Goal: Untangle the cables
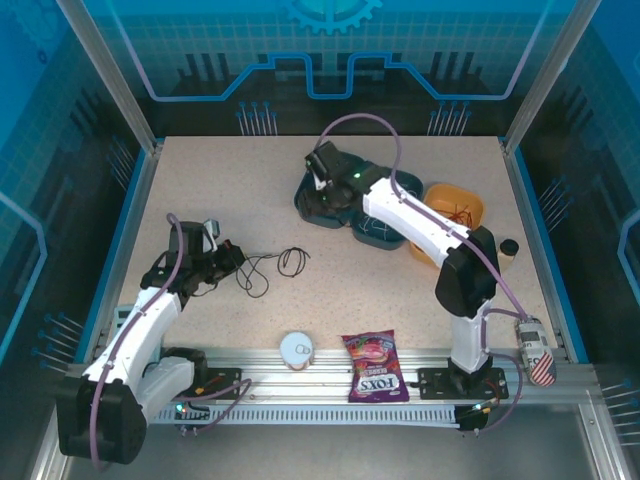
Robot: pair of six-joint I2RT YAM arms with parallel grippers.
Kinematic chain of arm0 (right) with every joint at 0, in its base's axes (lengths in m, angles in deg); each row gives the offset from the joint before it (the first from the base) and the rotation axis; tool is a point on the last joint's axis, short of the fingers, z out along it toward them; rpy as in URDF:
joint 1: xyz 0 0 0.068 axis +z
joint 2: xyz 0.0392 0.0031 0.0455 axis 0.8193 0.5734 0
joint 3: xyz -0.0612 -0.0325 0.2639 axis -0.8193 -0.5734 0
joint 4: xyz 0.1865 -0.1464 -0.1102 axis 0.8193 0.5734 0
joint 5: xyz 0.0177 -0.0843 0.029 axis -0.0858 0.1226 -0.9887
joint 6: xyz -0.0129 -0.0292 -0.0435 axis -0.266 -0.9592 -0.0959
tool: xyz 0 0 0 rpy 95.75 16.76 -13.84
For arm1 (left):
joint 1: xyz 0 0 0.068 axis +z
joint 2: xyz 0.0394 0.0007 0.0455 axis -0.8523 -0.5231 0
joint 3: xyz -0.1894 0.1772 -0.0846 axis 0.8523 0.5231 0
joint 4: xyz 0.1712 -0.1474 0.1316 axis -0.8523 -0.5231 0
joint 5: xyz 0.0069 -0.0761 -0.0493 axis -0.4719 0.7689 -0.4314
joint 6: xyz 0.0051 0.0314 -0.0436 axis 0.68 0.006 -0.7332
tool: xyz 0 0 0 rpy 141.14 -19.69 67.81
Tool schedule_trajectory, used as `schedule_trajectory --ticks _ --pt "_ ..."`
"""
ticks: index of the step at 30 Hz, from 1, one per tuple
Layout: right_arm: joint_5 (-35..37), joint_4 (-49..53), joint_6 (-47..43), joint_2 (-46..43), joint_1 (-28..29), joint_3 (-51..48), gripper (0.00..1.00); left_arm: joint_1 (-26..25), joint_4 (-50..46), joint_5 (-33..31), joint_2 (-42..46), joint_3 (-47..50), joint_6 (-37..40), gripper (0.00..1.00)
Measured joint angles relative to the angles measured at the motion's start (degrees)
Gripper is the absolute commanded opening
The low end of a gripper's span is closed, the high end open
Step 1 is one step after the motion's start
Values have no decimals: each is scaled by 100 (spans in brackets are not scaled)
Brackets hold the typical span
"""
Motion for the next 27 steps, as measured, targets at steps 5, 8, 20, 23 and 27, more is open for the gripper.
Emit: schedule_trajectory --ticks 5,8,20,23,27 --pt "-7 116 522 -7 264 -520 55 0 -4 -120 0 -9 -7 0" --pt "-74 177 857 -2 428 -719 54 0 7 -188 -2 -9 -13 0" --pt "-518 140 1342 743 988 -330 51 0 170 -382 -212 140 -160 0" --pt "-560 149 1362 874 984 -271 50 0 256 -389 -304 278 -216 0" --pt "-560 151 1362 1130 984 -17 48 0 361 -389 -407 330 -313 0"
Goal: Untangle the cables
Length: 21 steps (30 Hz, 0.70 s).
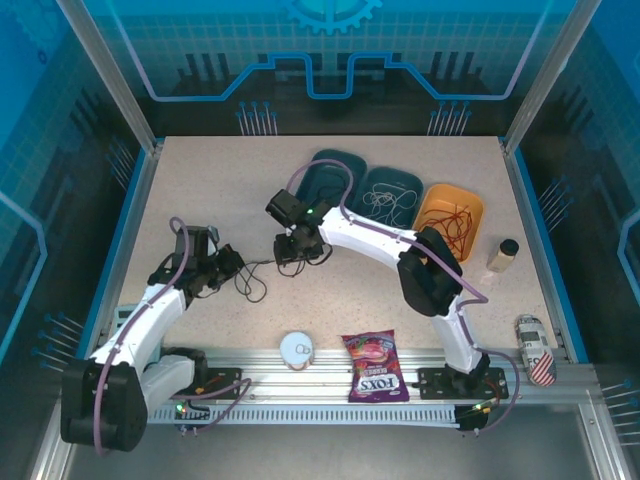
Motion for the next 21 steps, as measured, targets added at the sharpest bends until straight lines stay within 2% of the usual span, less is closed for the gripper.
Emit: schedule_trajectory --ticks 11,16,21 --pt "-39 83 -4 332 0 306 49 2 -33 -136 -11 -79 59 0" --pt "-37 79 -4 330 0 310 50 28 26 -234 -4 -581 243 0" --pt "-39 -87 -28 120 0 -31 51 46 726 -216 -46 -1235 487 0"
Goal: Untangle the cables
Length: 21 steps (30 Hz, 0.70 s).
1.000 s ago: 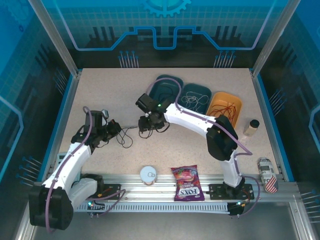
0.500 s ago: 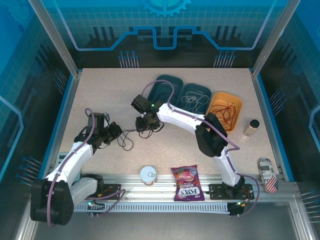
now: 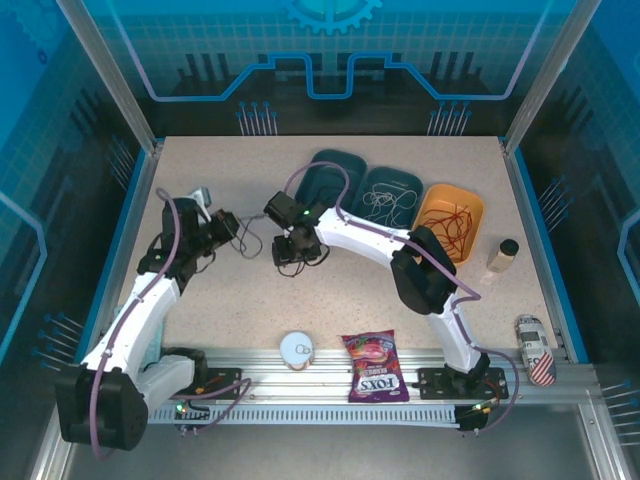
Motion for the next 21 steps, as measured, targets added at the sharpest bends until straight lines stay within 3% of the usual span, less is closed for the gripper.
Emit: schedule_trajectory --ticks 7,14,21 --pt "105 -479 -90 -1064 -17 -881 54 15 754 673 -507 -883 195 0" --pt "151 -1403 -114 -2494 -254 -1714 57 13 1250 1637 -769 -1097 114 0" --pt "179 -2118 -197 -2927 -291 -1878 58 -28 1423 2087 -767 -1095 -98 0"
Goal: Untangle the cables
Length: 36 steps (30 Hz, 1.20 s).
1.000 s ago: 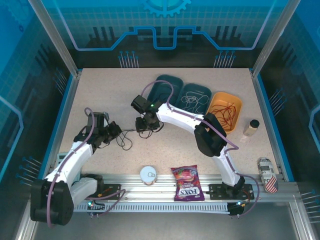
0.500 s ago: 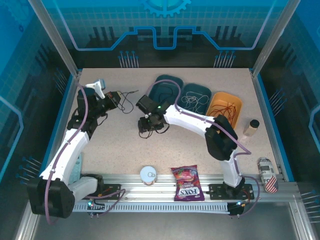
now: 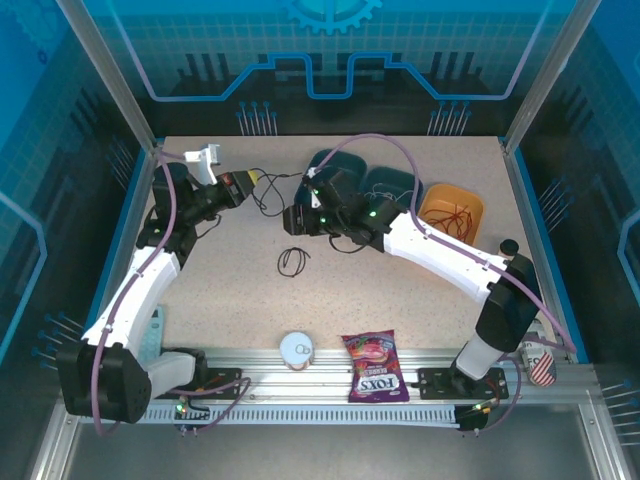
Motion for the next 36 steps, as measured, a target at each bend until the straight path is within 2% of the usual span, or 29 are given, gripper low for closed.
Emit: schedule_trajectory --ticks 4,9,13,22,25,32,36 --pt "90 -28 -17 267 0 256 54 -61 197 181 26 2 -254 0" --pt "273 59 17 837 -42 758 41 -98 234 313 201 2 -457 0" --pt "286 70 72 977 -179 756 18 -98 225 450 310 2 -562 0" --pt "1451 586 227 774 -632 437 12 -98 -254 496 579 -2 -527 0" --pt "1707 739 273 472 -852 103 0 -101 -470 498 640 -39 -474 0" --pt "1755 680 299 -341 -960 -424 2 -149 -879 494 616 -170 -297 0" --pt "1773 721 216 -476 -1038 -439 41 -153 -1045 339 564 -323 -118 0"
